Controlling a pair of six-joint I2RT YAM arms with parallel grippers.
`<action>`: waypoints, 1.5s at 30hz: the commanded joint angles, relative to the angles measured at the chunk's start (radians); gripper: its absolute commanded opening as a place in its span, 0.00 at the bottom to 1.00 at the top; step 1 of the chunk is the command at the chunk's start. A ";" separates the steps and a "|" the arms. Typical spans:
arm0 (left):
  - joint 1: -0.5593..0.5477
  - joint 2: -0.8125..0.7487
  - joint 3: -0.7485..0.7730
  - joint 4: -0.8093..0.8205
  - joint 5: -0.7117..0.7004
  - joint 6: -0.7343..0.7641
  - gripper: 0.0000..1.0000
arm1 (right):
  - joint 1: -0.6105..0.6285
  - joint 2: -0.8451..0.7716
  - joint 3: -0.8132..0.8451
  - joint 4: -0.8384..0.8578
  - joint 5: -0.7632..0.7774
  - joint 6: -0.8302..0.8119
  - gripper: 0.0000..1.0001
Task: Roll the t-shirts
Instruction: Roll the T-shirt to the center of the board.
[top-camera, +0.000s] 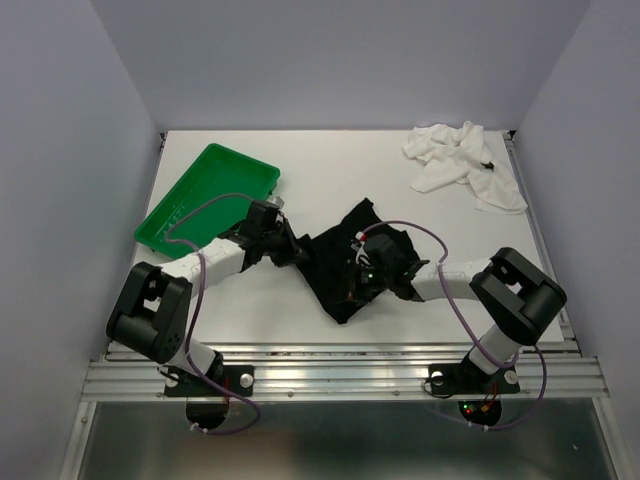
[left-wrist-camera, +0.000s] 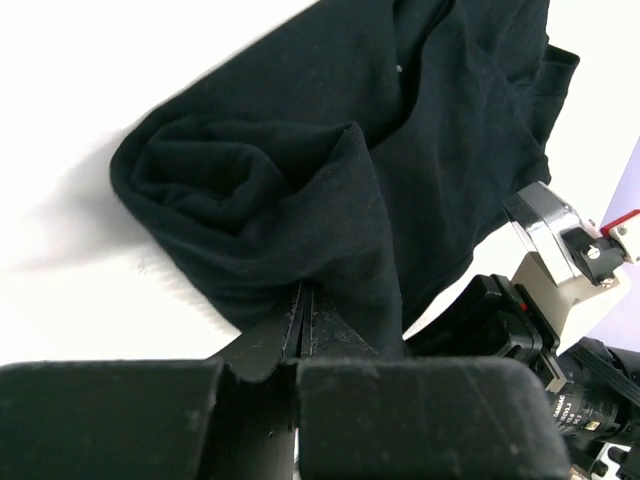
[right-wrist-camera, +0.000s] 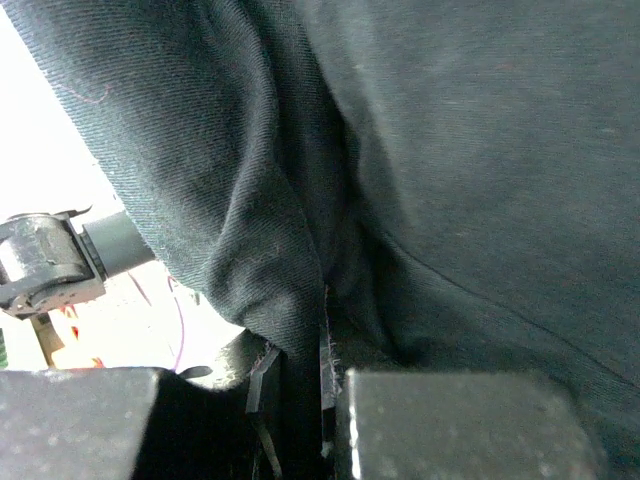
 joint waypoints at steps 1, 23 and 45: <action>-0.006 0.040 0.072 0.049 0.002 0.032 0.04 | -0.023 -0.038 -0.037 0.013 -0.006 -0.001 0.05; -0.006 0.184 0.104 0.048 -0.041 0.058 0.00 | -0.023 -0.423 0.066 -0.595 0.307 -0.165 0.72; -0.026 0.248 0.155 0.046 -0.013 0.059 0.00 | 0.051 -0.198 0.178 -0.616 0.439 -0.216 0.29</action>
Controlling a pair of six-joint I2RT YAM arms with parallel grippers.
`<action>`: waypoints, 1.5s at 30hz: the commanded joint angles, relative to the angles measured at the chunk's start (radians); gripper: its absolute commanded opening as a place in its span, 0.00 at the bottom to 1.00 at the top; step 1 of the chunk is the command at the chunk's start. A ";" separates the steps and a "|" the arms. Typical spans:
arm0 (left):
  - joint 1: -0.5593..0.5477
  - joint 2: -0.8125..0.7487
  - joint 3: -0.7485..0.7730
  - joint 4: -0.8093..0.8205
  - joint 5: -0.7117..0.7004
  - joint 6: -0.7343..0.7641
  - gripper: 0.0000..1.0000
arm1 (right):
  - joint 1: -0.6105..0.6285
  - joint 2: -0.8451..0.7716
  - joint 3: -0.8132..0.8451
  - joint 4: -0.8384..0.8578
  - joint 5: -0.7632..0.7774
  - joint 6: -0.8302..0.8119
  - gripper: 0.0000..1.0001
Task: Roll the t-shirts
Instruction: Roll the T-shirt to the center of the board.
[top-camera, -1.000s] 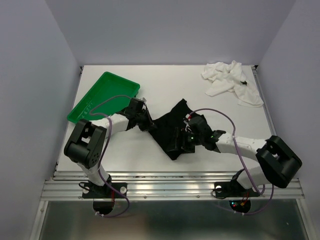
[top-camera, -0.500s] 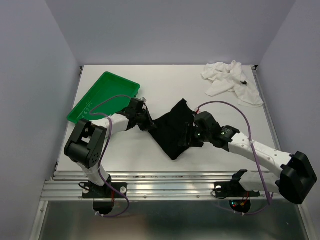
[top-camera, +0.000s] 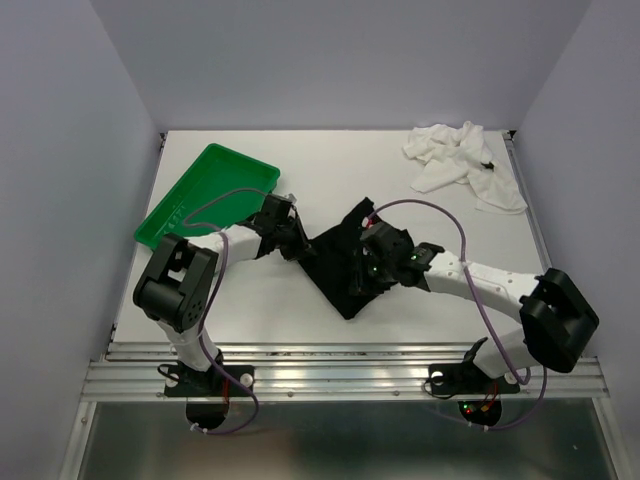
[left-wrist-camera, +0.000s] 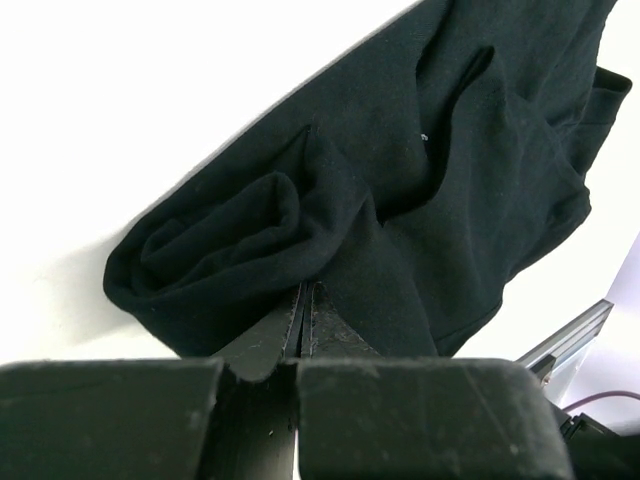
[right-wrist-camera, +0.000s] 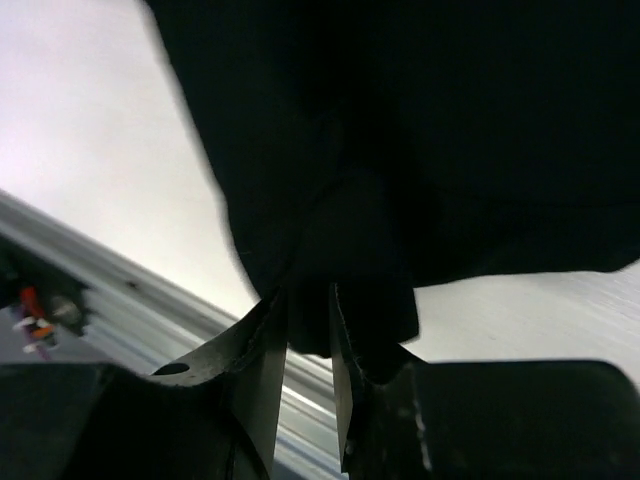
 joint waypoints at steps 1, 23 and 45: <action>-0.007 0.024 0.031 -0.010 -0.015 0.028 0.00 | 0.004 0.047 -0.074 0.029 0.084 0.004 0.27; -0.041 -0.163 0.074 -0.125 -0.035 0.042 0.01 | 0.101 0.080 0.156 -0.030 0.207 0.008 0.26; -0.046 -0.103 0.056 -0.123 -0.100 0.066 0.00 | 0.101 0.067 0.166 -0.077 0.310 -0.048 0.29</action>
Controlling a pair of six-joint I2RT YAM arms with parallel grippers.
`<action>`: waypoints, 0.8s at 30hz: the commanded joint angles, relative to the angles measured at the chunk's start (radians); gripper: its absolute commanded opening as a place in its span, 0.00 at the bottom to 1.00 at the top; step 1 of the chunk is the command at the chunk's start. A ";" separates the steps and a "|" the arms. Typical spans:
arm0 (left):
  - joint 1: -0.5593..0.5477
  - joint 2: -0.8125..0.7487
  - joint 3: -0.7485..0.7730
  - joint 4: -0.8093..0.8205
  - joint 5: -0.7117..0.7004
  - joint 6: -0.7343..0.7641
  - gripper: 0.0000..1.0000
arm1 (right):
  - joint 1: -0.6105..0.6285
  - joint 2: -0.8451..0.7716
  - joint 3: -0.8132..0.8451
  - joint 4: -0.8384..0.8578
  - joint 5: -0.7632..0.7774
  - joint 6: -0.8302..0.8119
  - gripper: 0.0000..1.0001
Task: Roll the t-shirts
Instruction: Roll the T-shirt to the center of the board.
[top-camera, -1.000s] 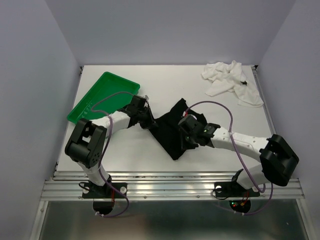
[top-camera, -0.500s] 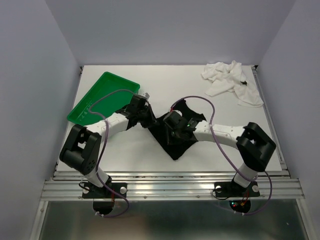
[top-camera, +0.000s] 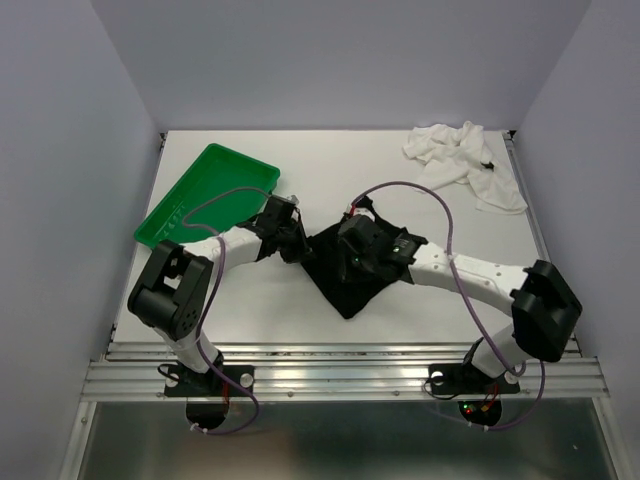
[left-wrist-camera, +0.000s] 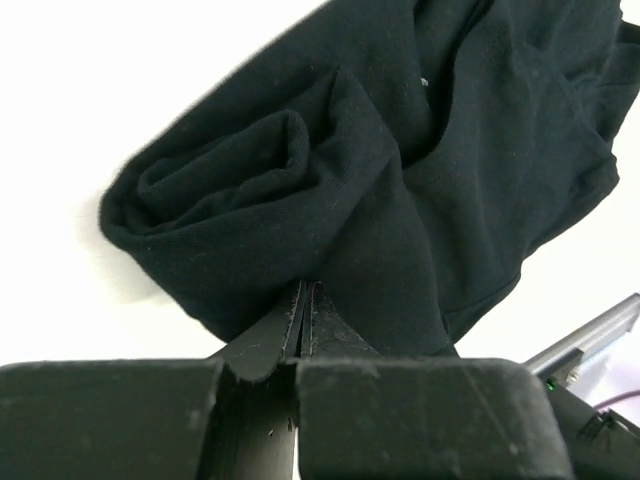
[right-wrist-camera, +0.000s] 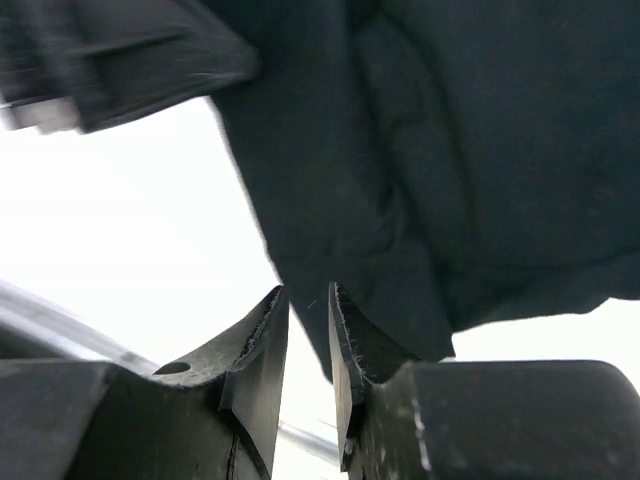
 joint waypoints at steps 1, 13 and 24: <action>-0.007 -0.054 0.075 -0.080 -0.068 0.045 0.00 | 0.004 -0.098 -0.021 -0.043 0.018 -0.019 0.29; -0.006 0.068 0.055 -0.067 -0.121 0.029 0.00 | 0.022 -0.031 -0.277 0.118 -0.065 0.079 0.26; -0.001 -0.047 0.126 -0.184 -0.210 0.062 0.00 | 0.031 -0.162 -0.155 -0.022 0.038 0.047 0.26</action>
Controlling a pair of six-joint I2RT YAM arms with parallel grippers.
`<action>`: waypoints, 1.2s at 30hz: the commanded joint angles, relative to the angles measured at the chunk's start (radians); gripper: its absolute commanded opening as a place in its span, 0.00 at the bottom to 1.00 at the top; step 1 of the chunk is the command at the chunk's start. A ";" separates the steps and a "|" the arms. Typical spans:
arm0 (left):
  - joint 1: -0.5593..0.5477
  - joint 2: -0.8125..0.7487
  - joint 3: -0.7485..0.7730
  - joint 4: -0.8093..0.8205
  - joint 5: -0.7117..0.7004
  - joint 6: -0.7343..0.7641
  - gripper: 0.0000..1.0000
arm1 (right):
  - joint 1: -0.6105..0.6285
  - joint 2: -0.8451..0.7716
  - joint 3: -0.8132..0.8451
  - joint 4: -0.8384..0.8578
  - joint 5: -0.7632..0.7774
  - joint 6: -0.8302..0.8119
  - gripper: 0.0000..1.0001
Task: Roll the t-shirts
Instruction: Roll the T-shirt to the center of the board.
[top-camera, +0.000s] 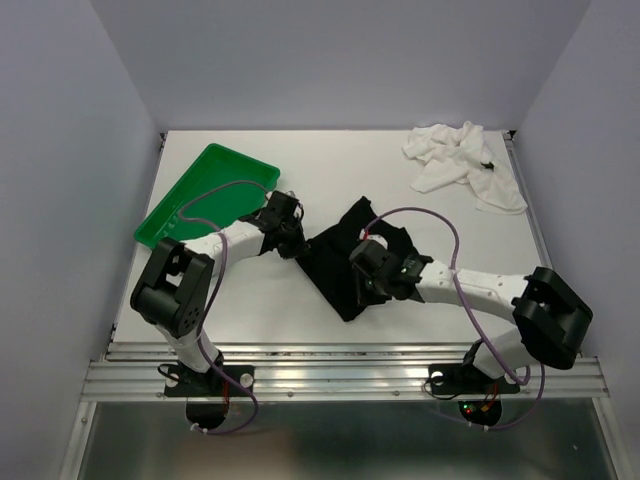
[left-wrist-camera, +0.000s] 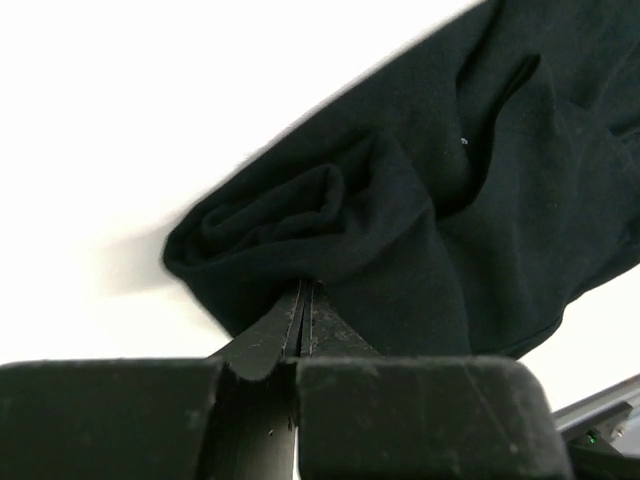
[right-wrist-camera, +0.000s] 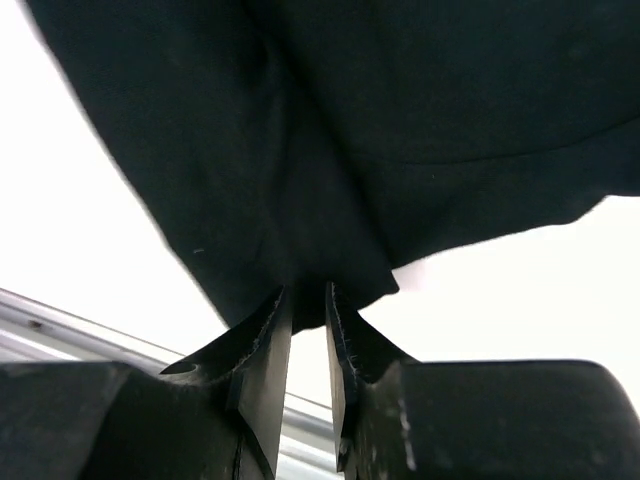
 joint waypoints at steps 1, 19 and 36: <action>0.000 -0.087 0.049 -0.087 -0.086 0.029 0.00 | 0.015 -0.075 0.099 -0.076 0.079 -0.017 0.26; 0.028 0.073 0.046 -0.064 -0.079 0.034 0.00 | 0.024 0.037 0.031 -0.019 0.062 -0.010 0.25; 0.078 -0.251 0.193 -0.305 -0.211 0.078 0.24 | 0.262 0.124 0.370 -0.319 0.398 -0.135 0.69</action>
